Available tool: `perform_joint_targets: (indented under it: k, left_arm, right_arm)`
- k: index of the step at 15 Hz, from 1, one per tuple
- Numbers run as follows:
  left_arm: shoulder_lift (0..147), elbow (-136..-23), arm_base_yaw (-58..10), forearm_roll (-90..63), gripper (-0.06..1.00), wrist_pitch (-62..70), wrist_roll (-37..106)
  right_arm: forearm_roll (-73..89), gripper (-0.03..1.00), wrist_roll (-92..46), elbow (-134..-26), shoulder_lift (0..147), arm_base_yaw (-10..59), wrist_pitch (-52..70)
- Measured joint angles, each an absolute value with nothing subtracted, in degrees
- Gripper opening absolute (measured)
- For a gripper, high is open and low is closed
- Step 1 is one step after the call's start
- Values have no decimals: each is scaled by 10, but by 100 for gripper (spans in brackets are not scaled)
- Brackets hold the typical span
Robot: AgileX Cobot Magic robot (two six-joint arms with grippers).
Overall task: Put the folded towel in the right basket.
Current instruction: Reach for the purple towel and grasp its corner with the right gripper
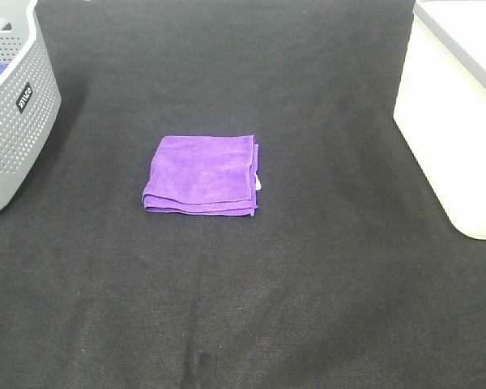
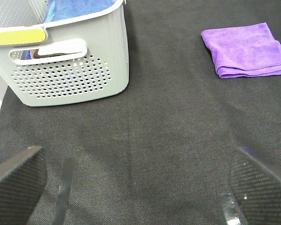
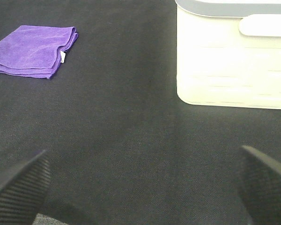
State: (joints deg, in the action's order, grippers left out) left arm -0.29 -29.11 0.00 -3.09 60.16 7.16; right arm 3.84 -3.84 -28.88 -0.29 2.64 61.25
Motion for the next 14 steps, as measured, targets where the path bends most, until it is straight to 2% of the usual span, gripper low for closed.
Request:
perform_joint_targets:
  k: [5, 12, 14]
  left_arm:
    - [-3, -291, 0, -31, 99, 602, 72]
    - [-3, -291, 0, -32, 99, 602, 72]
    - [-3, -291, 0, -32, 99, 602, 72]
  right_arm:
    - [37, 98, -38, -309, 27, 26, 607]
    - [136, 98, 23, -617, 580, 26, 614]
    - [222, 98, -6, -646, 672, 26, 589]
